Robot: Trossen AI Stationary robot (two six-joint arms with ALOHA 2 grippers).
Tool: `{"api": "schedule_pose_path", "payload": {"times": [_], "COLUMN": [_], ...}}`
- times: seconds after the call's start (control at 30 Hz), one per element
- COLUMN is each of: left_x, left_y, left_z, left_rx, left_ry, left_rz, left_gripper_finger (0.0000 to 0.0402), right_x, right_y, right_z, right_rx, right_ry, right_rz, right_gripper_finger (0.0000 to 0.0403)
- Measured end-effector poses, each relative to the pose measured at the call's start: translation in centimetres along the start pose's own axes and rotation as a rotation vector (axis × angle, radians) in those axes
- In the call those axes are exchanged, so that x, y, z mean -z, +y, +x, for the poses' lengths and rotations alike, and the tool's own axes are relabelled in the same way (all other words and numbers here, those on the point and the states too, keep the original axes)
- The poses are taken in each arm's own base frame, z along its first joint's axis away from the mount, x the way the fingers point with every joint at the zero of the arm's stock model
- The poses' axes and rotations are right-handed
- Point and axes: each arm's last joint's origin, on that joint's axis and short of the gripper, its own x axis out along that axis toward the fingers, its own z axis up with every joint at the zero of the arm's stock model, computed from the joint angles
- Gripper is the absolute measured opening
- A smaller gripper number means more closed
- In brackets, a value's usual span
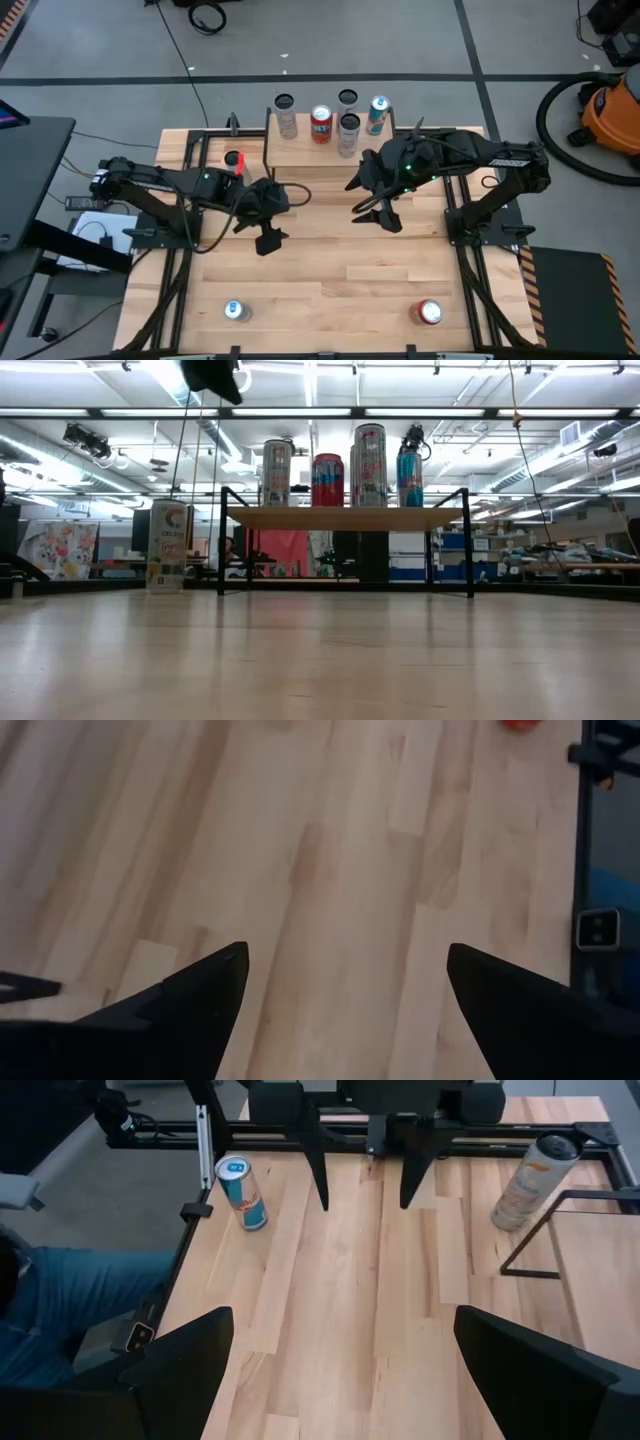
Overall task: Place canned beverage on shelf
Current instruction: Put the blue soda can on the shelf aligned with the other blue soda can
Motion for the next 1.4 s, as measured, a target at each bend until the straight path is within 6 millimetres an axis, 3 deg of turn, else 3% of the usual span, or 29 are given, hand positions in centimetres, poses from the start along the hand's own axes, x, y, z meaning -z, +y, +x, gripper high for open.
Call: {"api": "schedule_pose_path", "payload": {"times": [0.13, 0.6, 0.8, 1.03, 1.4], "left_x": [-0.2, -0.8, 0.5, 2.6, 6.3], "left_y": [-0.2, 0.7, 0.2, -2.3, -8.0], "left_z": [1.0, 3.1, 2.9, 2.3, 1.0], "left_rx": [-0.005, 0.011, -0.015, -0.015, 0.045], "left_ry": [0.018, 0.086, 0.193, 0.288, 0.338], "left_rz": [0.000, -0.093, -0.084, -0.079, -0.116], "left_gripper_finger": [0.0353, 0.0353, 0.0353, 0.0353, 0.0353], "right_x": [0.0, 1.4, 1.4, 1.4, 1.1], "right_y": [-0.1, 0.0, 0.1, 0.1, 0.1], "right_z": [0.7, 0.1, 0.1, 0.1, 0.2], "right_rx": [0.002, 0.028, 0.029, 0.030, 0.028], "right_ry": [0.017, 0.153, 0.151, 0.144, 0.121], "right_rz": [0.027, 0.031, 0.030, 0.040, 0.039], "right_gripper_finger": [0.0390, 0.0390, 0.0390, 0.0390, 0.0390]}}
